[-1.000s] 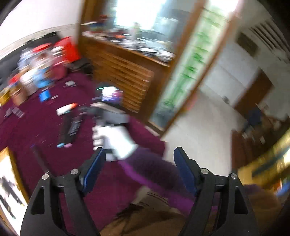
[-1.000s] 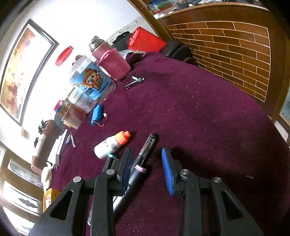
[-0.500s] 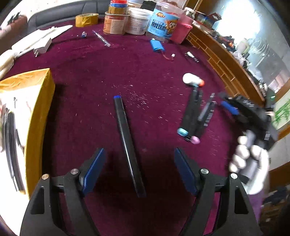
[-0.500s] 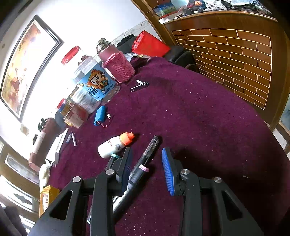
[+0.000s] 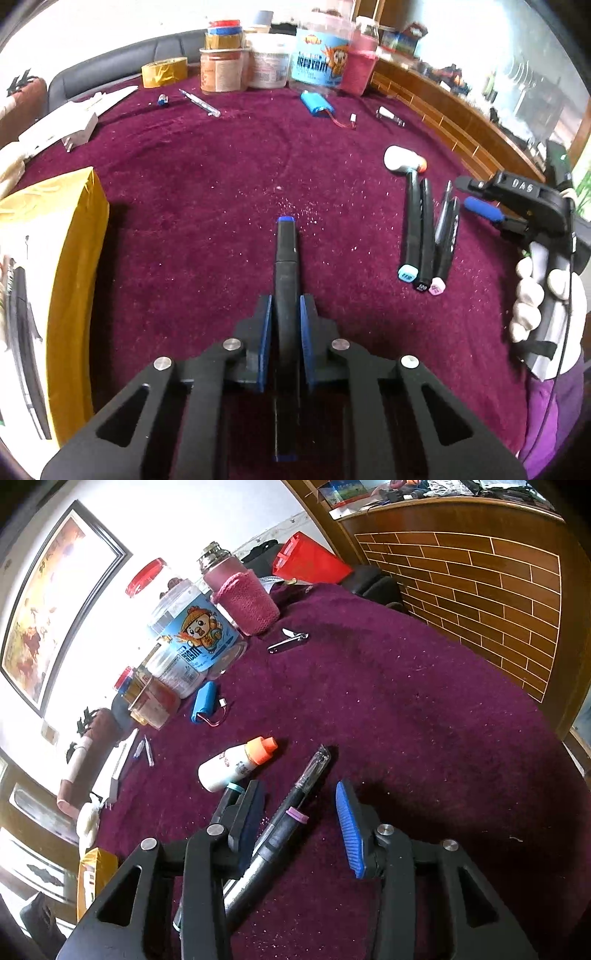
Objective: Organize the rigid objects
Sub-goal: 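Grasp a black marker with blue cap with the left gripper, then grasp the white glue bottle with orange cap with the right gripper, then carry the marker and glue bottle into the tray and open both grippers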
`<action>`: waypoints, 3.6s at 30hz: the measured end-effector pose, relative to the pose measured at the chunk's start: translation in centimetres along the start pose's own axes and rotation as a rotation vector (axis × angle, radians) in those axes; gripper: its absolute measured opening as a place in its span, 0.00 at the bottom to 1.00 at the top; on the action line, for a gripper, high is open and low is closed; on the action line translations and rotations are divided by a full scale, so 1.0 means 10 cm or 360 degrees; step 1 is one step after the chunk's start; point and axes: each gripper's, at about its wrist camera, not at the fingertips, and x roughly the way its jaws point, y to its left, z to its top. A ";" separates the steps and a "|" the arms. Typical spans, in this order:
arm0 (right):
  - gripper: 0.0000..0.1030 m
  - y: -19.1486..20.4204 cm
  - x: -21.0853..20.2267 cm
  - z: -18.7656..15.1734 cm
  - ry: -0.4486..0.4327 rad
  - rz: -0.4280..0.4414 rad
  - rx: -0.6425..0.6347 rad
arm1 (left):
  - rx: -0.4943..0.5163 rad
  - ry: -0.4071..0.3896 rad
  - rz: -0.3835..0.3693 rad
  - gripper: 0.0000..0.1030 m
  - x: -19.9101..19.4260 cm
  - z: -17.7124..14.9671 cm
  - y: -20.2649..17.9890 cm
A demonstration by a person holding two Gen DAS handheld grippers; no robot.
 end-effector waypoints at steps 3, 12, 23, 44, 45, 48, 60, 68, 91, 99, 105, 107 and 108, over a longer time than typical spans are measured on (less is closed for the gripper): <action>0.35 0.01 0.03 -0.01 0.0012 -0.0011 -0.0019 | -0.0039 -0.0083 -0.0040 0.12 0.01 -0.03 0.03; 0.35 0.21 0.05 0.21 0.0090 0.0038 0.0033 | -0.0115 -0.0092 -0.0134 0.12 0.03 -0.01 0.11; 0.36 0.83 0.82 0.48 0.0380 -0.0173 -0.0093 | -0.0206 -0.0101 -0.0246 0.12 0.03 -0.02 0.22; 0.24 1.41 0.07 -0.27 0.0370 -0.0149 -0.0689 | -0.0234 -0.0115 -0.0453 0.12 0.01 -0.02 0.27; 0.24 1.41 -0.08 -0.38 0.0361 -0.0103 -0.0704 | -0.0233 -0.0137 -0.0458 0.12 -0.03 -0.03 0.27; 0.24 1.42 -0.45 -0.68 0.0350 0.0048 -0.0723 | -0.0230 -0.0229 -0.0485 0.12 -0.22 -0.05 0.27; 0.24 2.38 -0.57 -1.51 0.0515 0.0564 -0.0918 | -0.0393 -0.0586 -0.0540 0.13 -1.77 -0.52 1.08; 0.24 3.03 -0.16 -2.34 0.0768 0.0649 -0.1109 | -0.0673 -0.0431 -0.0374 0.14 -1.80 -1.07 1.80; 0.41 3.14 0.02 -2.49 0.0762 0.0764 -0.0918 | -0.0716 -0.0351 -0.0206 0.60 -1.87 -1.22 2.04; 0.71 2.41 -0.11 -1.85 0.0781 0.1405 -0.0003 | -0.0543 -0.0528 -0.0215 0.73 -2.02 -1.12 1.71; 0.79 2.22 -0.08 -1.77 0.0729 0.1436 0.0130 | -0.0506 -0.0463 -0.0246 0.73 -1.90 -1.07 1.52; 0.79 2.18 -0.03 -1.79 0.0754 0.1438 0.0165 | -0.0487 -0.0449 -0.0247 0.73 -1.88 -1.06 1.45; 0.79 2.13 -0.05 -1.77 0.0758 0.1434 0.0166 | -0.0478 -0.0440 -0.0243 0.73 -1.87 -1.06 1.42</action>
